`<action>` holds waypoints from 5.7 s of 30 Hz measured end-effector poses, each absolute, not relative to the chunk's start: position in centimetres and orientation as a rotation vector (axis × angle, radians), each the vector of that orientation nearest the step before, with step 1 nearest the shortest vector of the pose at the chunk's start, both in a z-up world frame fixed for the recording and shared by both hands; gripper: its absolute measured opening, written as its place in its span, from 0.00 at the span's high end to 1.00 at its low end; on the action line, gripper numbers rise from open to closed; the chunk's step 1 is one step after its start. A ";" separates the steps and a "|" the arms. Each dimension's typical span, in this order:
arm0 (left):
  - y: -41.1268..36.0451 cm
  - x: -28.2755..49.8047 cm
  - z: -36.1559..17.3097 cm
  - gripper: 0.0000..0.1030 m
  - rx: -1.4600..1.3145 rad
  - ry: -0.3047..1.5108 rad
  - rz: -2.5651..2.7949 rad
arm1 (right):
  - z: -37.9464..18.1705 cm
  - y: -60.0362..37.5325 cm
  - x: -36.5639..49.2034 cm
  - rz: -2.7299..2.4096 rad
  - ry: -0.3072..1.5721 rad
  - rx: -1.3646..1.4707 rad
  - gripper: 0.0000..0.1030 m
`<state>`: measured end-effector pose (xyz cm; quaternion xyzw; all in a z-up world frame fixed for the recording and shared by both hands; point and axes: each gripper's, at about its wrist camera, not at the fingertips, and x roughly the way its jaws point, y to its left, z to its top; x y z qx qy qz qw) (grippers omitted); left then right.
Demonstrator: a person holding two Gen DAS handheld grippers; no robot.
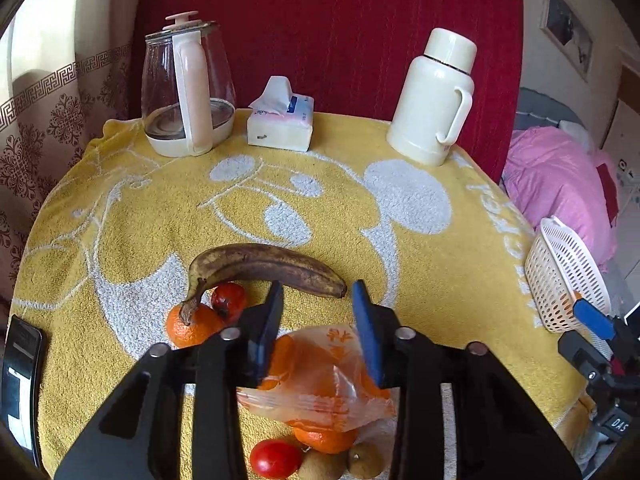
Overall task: Organize fruits
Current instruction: 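Close the left tool on the clear plastic bag of oranges, then lift the bag with the left tool while the right tool grasps it from the left tool, then hold the bag in the right tool while the left tool grasps the tangerine beside the banana, then carry the bag to the white basket with the right tool while the left tool holds the tangerine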
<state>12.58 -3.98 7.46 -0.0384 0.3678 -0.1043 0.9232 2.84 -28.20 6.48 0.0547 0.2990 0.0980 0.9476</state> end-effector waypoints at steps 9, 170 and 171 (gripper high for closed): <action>-2.1 12.3 8.7 0.22 -0.155 0.779 -0.225 | 5.4 -24.8 2.6 0.283 0.651 0.061 0.25; 3.5 10.6 5.1 0.60 -0.158 0.717 -0.076 | 7.6 -44.3 6.0 -0.001 0.563 0.712 0.30; 3.4 10.6 5.2 0.60 -0.154 0.718 -0.076 | 7.4 -44.4 5.9 0.003 0.563 0.716 0.30</action>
